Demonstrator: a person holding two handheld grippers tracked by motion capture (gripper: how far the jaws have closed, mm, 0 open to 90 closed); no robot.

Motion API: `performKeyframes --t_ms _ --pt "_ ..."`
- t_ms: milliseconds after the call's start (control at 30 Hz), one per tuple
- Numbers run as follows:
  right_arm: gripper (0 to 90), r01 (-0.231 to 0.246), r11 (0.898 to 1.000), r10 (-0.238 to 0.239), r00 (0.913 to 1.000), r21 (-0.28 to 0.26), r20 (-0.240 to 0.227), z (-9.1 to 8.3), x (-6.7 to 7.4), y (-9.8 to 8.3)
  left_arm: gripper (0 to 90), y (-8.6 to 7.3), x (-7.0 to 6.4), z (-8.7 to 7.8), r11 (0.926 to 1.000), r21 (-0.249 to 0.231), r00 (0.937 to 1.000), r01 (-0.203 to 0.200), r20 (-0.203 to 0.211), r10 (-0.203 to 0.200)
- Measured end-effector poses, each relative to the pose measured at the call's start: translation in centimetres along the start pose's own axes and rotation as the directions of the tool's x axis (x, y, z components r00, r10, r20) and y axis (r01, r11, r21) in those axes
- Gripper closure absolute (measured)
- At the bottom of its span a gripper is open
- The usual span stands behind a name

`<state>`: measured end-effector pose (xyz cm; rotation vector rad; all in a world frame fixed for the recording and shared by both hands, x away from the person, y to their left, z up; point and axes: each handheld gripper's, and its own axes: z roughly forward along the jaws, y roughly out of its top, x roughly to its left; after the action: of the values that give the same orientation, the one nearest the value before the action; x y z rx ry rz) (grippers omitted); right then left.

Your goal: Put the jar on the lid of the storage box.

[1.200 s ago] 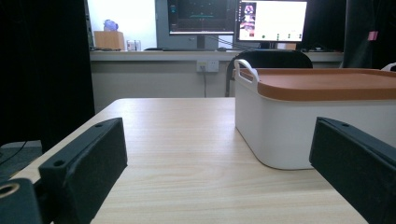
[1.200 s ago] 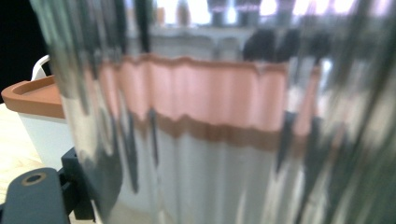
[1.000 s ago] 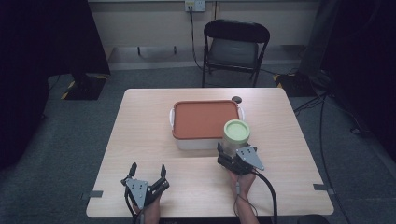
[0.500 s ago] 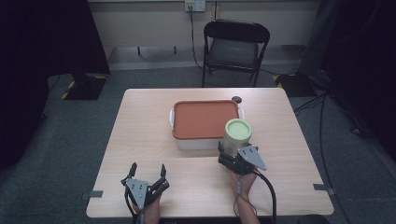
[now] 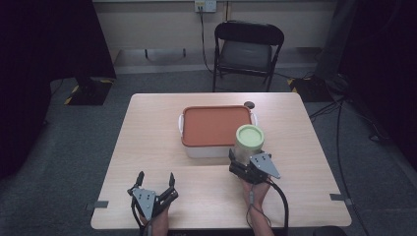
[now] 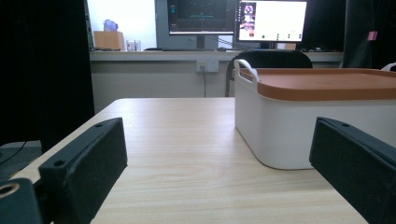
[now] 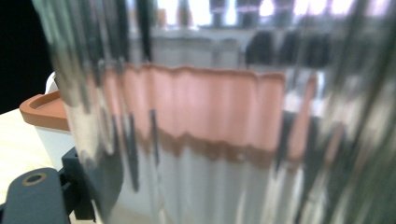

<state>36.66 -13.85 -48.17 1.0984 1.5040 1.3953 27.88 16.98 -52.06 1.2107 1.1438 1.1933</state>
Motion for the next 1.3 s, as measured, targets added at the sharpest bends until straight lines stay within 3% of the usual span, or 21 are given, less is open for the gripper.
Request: performKeyframes --t_ms 700,1300 --pt "11.6 0.028 1.000 -0.029 0.9988 -0.009 -0.041 -0.1 0.8 2.3 3.6 0.0 0.0 0.0 1.0000 0.000 1.0000 0.000 0.000 0.000" --pt "11.6 0.020 0.999 -0.023 0.9968 -0.045 -0.077 -0.2 1.3 5.9 3.6 0.0 0.0 0.0 1.0000 0.000 1.0000 0.000 0.000 0.000"
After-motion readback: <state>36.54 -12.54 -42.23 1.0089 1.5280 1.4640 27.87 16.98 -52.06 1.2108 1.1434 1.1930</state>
